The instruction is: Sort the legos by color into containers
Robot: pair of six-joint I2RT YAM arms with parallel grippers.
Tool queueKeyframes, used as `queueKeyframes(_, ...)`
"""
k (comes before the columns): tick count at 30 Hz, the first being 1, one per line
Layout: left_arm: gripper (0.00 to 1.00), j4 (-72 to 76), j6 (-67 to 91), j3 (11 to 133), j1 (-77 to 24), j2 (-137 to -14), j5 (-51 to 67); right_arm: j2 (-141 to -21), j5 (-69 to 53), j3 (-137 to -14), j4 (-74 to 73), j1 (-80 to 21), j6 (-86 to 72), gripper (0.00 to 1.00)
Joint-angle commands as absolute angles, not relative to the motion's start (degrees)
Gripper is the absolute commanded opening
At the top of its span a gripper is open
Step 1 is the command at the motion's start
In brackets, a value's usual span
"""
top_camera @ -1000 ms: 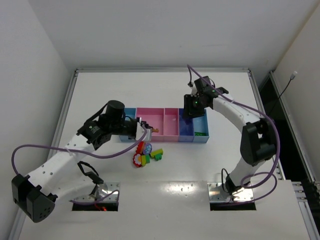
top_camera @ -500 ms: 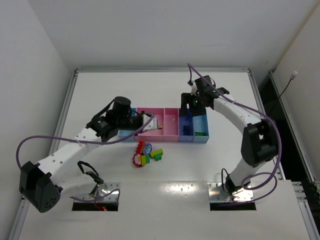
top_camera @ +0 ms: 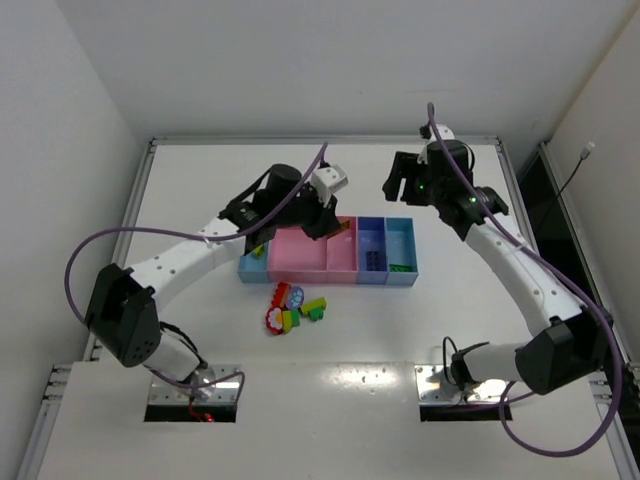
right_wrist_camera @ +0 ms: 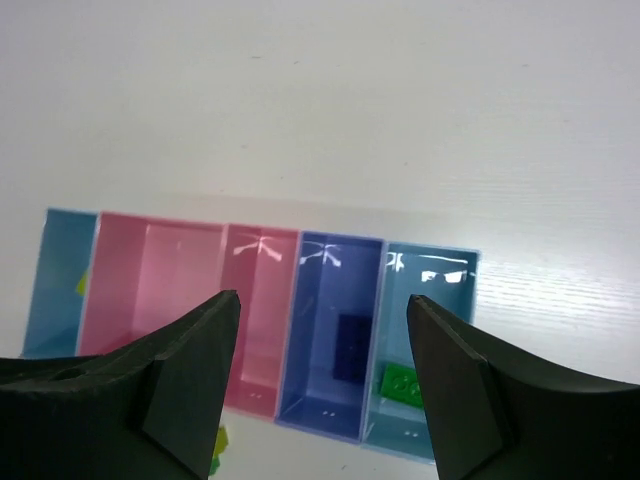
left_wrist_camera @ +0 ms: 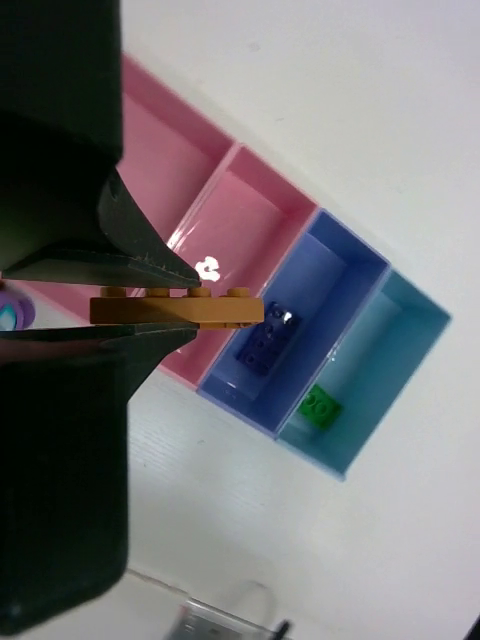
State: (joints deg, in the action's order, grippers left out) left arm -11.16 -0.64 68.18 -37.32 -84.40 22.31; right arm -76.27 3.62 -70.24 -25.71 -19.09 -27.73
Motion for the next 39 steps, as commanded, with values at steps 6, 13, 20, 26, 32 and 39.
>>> queueKeyframes(6,0.0,-18.95,27.49,78.21,-45.95,-90.77,-4.81,-74.27,13.7,-71.72,-23.82,-16.79,-28.48,0.7)
queueKeyframes(13,0.0,-30.93,39.09,84.37,-47.55,-100.79,-18.1,-74.27,13.71,-71.72,-24.87,-14.94,-27.95,0.7)
queueKeyframes(20,0.0,-31.03,40.88,83.5,-47.03,-103.35,-22.85,-74.27,12.04,-71.72,-24.87,-13.89,-27.42,0.7)
queueKeyframes(26,0.4,-29.27,38.94,84.81,-45.88,-105.02,-18.11,-74.79,9.85,-71.72,-24.87,-13.89,-26.89,0.7)
queueKeyframes(32,0.55,-26.02,37.36,84.73,-45.35,-104.51,-13.01,-75.84,8.36,-71.72,-24.35,-13.89,-26.19,0.7)
queueKeyframes(39,0.55,-16.62,33.58,78.15,-44.66,-92.14,-10.39,-74.62,-8.31,-69.18,-23.99,-13.89,-12.25,0.7)
